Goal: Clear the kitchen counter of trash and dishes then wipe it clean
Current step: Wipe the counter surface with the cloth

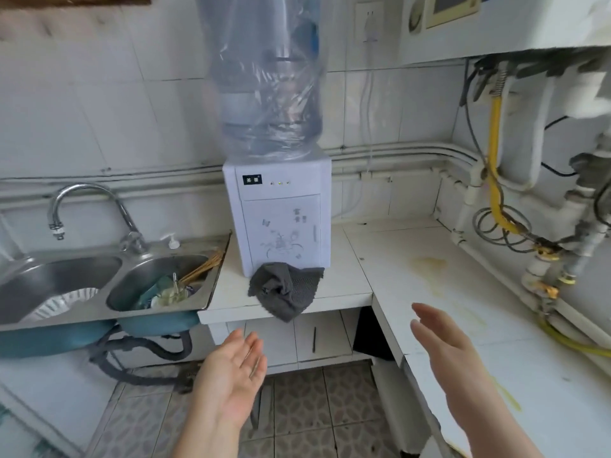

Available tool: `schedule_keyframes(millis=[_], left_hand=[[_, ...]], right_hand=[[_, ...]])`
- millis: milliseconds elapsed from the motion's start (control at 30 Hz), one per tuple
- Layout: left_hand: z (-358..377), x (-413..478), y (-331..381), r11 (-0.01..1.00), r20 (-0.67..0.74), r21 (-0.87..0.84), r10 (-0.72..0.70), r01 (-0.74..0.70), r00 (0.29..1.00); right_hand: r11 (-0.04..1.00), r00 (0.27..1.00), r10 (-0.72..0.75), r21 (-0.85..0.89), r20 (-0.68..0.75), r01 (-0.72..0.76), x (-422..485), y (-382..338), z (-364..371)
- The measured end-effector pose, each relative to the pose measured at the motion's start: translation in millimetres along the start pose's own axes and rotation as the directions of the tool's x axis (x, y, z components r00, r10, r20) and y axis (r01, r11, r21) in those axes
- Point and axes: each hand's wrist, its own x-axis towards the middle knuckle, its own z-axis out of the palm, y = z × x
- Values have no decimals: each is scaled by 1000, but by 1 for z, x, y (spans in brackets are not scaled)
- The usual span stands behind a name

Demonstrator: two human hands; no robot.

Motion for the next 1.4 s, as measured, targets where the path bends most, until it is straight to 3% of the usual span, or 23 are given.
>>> schedule_keyframes(millis=[433,633,767,833,933,1000,1067,1133,1200,1267,1333,1400], left_hand=[[74,240,44,956,11,262,-141,133,990],[94,298,16,875,-31,412,-266,255,963],[107,301,9,883,-14,355,-322,306,947],[125,285,13,898,94,296,-365,324,926],[157,243,24,882,334,343,-437,324,835],[173,218,27,877,479,376,-459,298,748],[184,202,28,876,586,393,-472,278,658],[190,199,26,862,626,466,-480,198,615],[198,202,13,805,580,594,-438,12,687],[196,217,0,683,451,722,-338,-115,826],[197,227,-15,633,305,766,-207,-111,930],[201,227,-27,666,268,740,-160,-96,950]], right_hand=[[992,987,102,-60,-122,-110,129,-25,105],[968,975,175,-160,-135,-195,142,-10,113],[963,974,201,-158,-105,-216,160,-2,116],[967,970,234,-83,-66,-239,168,4,122],[924,929,371,95,0,-369,184,20,132],[819,867,488,289,101,-495,193,30,136],[654,824,511,512,244,-557,201,35,134],[596,861,426,629,280,-499,206,29,125],[608,906,350,678,238,-413,211,21,105],[642,928,333,681,165,-352,216,12,91],[725,945,319,624,72,-292,221,5,72],[826,964,264,512,21,-237,226,1,57]])
